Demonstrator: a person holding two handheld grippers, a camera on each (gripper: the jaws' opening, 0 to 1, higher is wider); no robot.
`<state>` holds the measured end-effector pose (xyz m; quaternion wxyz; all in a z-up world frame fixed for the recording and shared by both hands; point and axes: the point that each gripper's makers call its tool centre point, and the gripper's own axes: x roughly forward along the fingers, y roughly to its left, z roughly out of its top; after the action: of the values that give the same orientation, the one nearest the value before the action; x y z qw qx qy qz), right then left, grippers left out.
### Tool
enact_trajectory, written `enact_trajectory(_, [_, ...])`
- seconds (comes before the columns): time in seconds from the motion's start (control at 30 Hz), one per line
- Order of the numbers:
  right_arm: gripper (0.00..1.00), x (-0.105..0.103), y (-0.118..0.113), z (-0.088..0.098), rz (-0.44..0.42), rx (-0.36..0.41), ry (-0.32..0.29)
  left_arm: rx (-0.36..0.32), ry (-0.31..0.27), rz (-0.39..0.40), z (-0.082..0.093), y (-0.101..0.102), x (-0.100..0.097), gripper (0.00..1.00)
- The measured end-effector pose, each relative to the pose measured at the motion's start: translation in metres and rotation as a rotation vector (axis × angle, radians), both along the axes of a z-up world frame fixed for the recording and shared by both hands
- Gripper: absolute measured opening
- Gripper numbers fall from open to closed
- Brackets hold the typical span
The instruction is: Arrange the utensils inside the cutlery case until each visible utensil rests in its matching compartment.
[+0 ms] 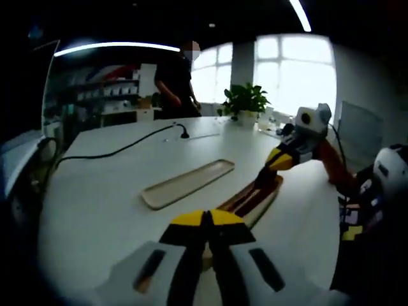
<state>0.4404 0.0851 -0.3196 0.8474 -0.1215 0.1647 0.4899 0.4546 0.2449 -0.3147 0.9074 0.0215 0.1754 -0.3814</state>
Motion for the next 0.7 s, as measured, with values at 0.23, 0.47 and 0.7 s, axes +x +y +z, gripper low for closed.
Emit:
enact_trajectory(0.23, [0.02,-0.003,0.001,-0.010,-0.001,-0.002,0.065,0.015,0.024,-0.015,-0.009,-0.008,0.002,0.01])
enact_trajectory(0.47, [0.03,-0.006,0.000,-0.016,0.000,-0.016,0.078,0.021,0.028,-0.020,-0.010,-0.011,0.000,0.02])
enact_trajectory(0.7, [0.04,-0.006,0.000,-0.020,0.002,-0.028,0.071,0.020,0.029,-0.018,-0.010,-0.012,0.000,0.02])
